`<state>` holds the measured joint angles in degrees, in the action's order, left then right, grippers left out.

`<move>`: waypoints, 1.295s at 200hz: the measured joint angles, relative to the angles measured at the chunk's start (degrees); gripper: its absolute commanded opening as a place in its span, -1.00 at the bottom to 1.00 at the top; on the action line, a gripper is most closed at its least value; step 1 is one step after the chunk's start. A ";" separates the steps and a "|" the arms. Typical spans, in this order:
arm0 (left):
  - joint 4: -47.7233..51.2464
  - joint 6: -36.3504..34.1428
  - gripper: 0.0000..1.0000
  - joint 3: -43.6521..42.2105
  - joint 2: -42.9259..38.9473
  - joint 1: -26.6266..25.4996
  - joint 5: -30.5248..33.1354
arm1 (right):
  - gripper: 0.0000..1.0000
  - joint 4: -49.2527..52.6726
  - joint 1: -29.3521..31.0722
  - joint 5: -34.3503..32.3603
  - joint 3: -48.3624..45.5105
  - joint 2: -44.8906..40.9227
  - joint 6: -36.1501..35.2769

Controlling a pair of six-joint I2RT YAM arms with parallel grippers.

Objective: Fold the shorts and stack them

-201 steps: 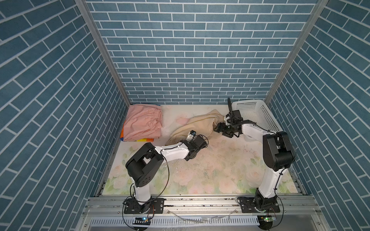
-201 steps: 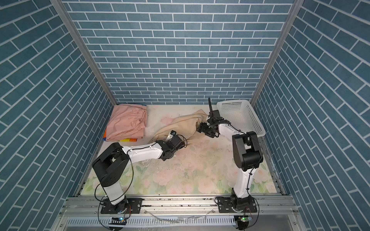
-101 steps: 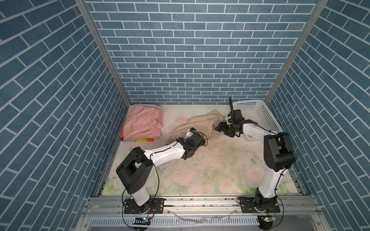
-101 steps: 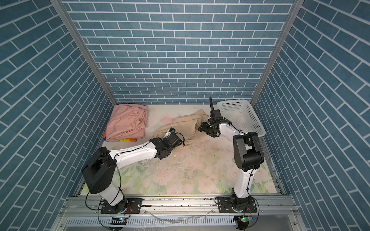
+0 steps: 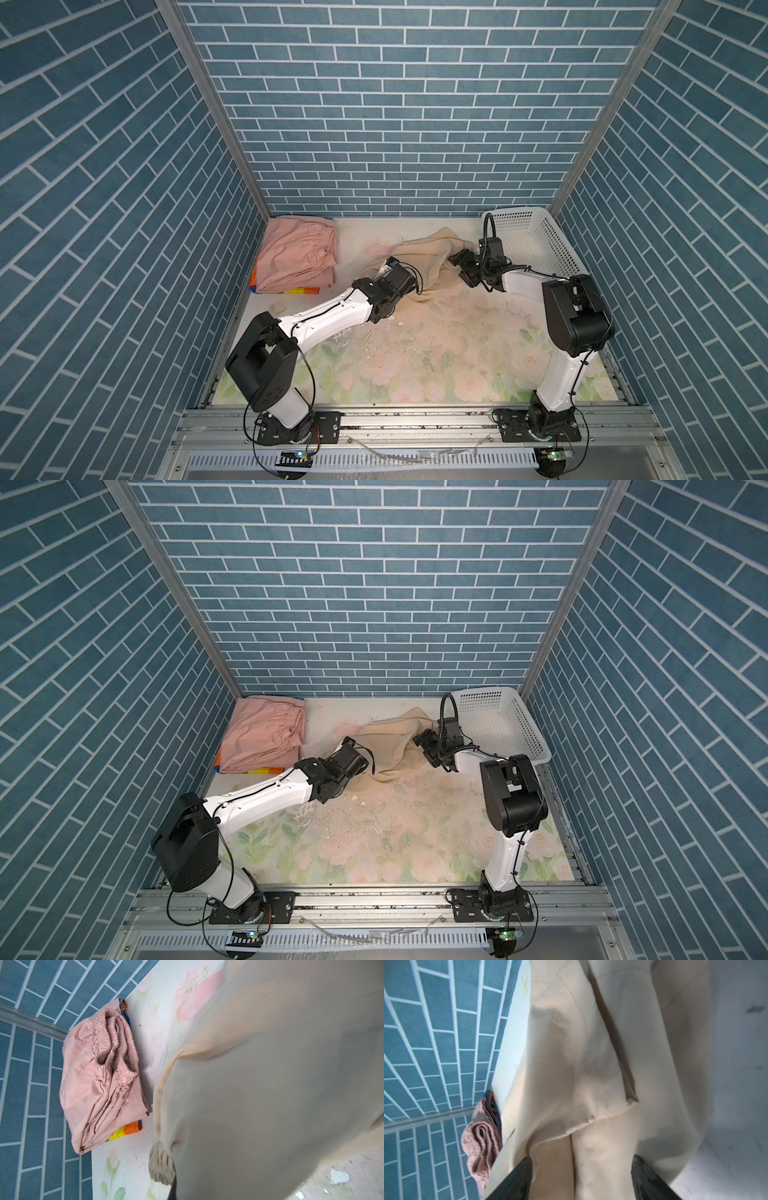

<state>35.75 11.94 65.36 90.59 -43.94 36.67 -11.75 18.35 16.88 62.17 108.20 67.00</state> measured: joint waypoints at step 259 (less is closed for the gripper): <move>-0.07 -0.90 -1.00 -1.22 -5.62 6.45 -5.49 | -0.60 -16.57 -4.07 -3.96 -1.84 9.73 12.26</move>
<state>35.68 11.05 64.14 84.97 -37.50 31.18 -28.32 14.28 12.93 60.34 117.93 79.26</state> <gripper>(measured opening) 0.067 0.244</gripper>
